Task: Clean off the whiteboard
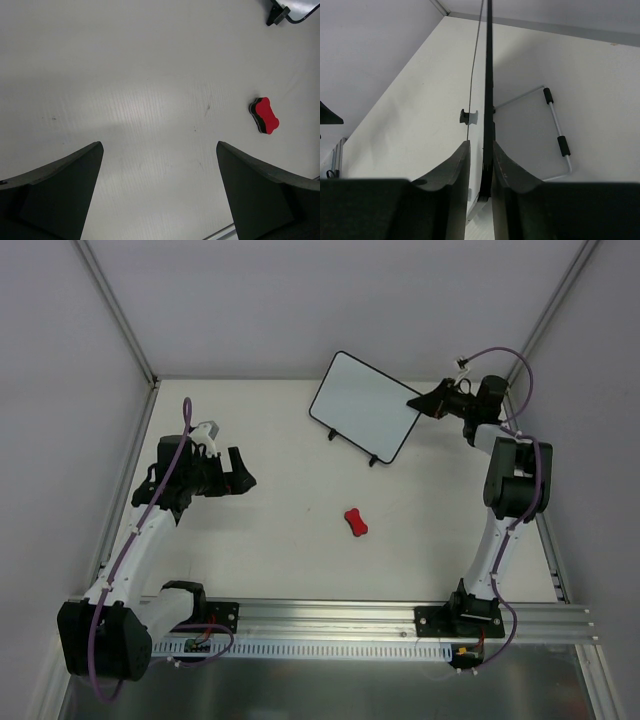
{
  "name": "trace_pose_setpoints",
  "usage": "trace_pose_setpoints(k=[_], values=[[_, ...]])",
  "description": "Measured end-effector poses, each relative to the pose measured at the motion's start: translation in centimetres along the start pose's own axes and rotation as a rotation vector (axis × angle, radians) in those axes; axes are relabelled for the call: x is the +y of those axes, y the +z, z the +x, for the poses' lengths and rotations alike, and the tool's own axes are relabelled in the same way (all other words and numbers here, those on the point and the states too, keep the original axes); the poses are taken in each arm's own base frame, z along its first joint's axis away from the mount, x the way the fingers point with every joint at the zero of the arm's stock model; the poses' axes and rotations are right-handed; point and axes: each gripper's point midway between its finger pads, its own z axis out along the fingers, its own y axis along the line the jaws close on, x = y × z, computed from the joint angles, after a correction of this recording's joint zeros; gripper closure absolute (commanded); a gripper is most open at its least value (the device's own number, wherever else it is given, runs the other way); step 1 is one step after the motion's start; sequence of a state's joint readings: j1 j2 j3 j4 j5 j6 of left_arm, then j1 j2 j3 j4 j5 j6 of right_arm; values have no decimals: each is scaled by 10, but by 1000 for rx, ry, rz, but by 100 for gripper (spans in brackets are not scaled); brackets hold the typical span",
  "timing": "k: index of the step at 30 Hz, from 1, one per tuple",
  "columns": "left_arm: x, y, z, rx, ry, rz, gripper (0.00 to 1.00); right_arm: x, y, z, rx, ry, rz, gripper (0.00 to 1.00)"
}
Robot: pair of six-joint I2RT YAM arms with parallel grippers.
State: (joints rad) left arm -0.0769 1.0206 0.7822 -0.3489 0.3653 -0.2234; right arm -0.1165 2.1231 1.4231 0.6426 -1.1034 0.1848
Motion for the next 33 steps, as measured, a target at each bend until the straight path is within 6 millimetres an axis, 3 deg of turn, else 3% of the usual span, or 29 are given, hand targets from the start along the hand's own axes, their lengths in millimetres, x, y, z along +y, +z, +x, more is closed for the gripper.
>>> trace_pose_setpoints(k=[1, 5, 12, 22, 25, 28, 33], values=[[0, 0, 0, 0, 0, 1, 1, -1, 0, 2, 3, -2, 0, 67], [0, 0, 0, 0, 0, 2, 1, -3, -2, 14, 19, 16, 5, 56], [-3, 0, 1, 4, 0, 18, 1, -3, -9, 33, 38, 47, 20, 54], [-5, -1, 0, 2, 2, 27, 1, 6, -34, 33, 19, 44, 56, 9], [-5, -2, 0, 0, 2, 26, 1, 11, -51, 34, 5, 50, 84, 1], [-5, -2, -1, -4, 4, 26, 1, 20, -73, 28, -28, 47, 134, 1], [-10, -12, -17, -61, 24, 22, 1, 39, -122, -2, -103, -24, 332, 1]])
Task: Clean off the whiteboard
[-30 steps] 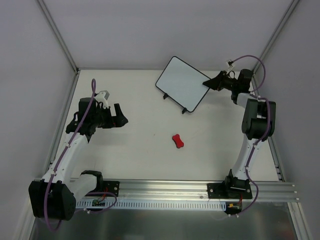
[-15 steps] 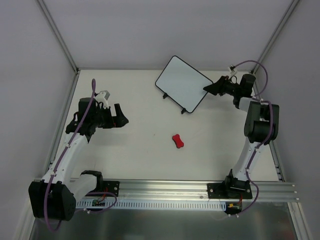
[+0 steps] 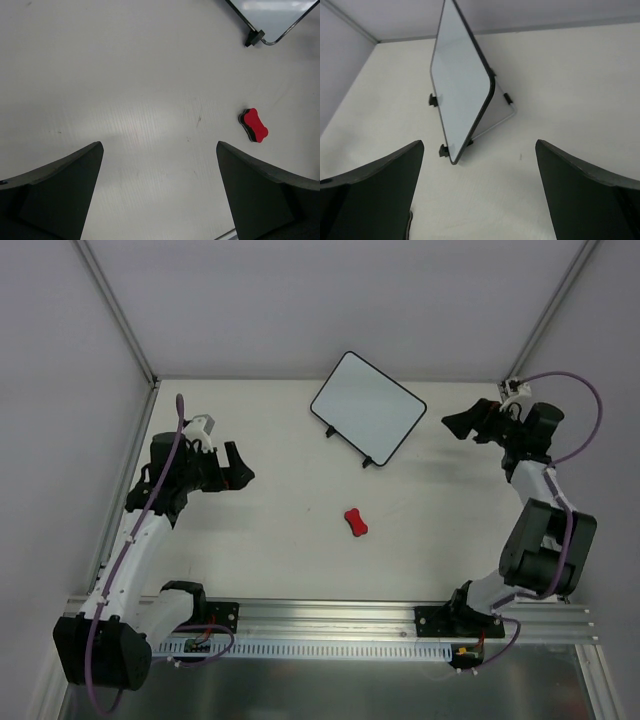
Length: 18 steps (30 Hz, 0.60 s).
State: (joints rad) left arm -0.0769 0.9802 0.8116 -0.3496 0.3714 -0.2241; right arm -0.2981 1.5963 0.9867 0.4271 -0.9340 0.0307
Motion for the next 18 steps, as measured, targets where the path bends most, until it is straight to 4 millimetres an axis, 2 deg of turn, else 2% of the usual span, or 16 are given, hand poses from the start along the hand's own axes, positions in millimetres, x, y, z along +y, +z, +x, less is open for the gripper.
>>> trace_pose_setpoints(k=[2, 9, 13, 18], values=[[-2, -6, -9, -34, 12, -6, 1, 5, -19, -18, -27, -63, 104, 1], [-16, -36, -48, -161, 53, -23, 1, 45, -93, -85, -134, -255, 432, 1], [-23, -61, -76, -235, 72, -61, 1, 69, -132, -107, -204, -296, 556, 1], [-29, -104, -117, -352, 107, -144, 1, 89, -163, -129, -272, -339, 663, 1]])
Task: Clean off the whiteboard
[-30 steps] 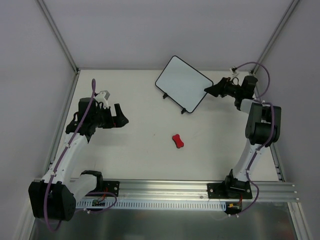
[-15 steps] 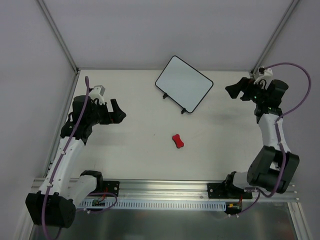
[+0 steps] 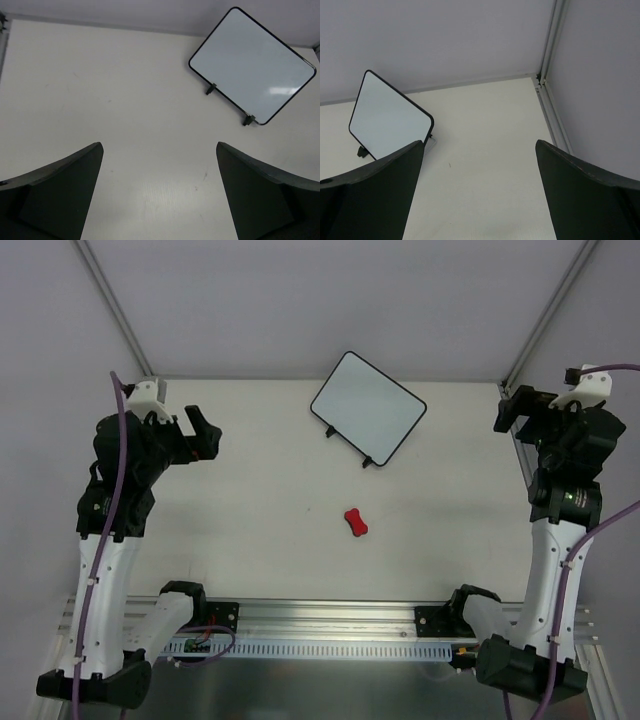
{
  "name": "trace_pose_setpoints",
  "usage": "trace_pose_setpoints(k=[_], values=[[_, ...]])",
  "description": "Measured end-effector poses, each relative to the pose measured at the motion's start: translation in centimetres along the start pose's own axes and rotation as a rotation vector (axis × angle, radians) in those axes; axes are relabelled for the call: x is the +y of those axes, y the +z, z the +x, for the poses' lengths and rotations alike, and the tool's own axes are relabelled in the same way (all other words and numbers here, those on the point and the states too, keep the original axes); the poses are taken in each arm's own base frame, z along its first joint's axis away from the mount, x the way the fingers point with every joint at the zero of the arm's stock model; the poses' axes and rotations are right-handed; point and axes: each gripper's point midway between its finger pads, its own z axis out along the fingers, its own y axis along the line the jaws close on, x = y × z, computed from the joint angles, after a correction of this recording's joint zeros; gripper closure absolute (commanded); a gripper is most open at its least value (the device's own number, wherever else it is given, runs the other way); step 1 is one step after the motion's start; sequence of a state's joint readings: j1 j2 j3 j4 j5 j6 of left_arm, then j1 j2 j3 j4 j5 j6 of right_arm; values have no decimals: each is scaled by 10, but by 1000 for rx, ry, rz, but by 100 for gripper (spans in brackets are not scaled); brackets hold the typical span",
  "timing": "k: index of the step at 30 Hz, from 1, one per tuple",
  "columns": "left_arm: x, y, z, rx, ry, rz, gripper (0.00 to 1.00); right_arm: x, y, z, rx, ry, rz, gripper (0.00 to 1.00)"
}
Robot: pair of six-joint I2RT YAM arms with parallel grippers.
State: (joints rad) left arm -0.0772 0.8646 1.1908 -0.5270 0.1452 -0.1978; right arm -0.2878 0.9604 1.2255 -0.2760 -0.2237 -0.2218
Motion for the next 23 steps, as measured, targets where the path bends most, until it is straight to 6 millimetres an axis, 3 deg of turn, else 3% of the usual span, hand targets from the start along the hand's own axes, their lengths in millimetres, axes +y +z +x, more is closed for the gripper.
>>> trace_pose_setpoints(k=[5, 12, 18, 23], values=[[4, -33, -47, -115, 49, -78, 1, -2, -17, -13, -24, -26, 57, 1], [6, -73, -84, -225, 97, -143, 1, 3, -28, -40, -71, -41, 61, 1], [11, -91, -92, -266, 113, -183, 1, 12, -41, -73, -147, -61, 43, 1], [12, -90, -87, -245, 116, -189, 1, 15, -45, -81, -166, -64, 37, 1]])
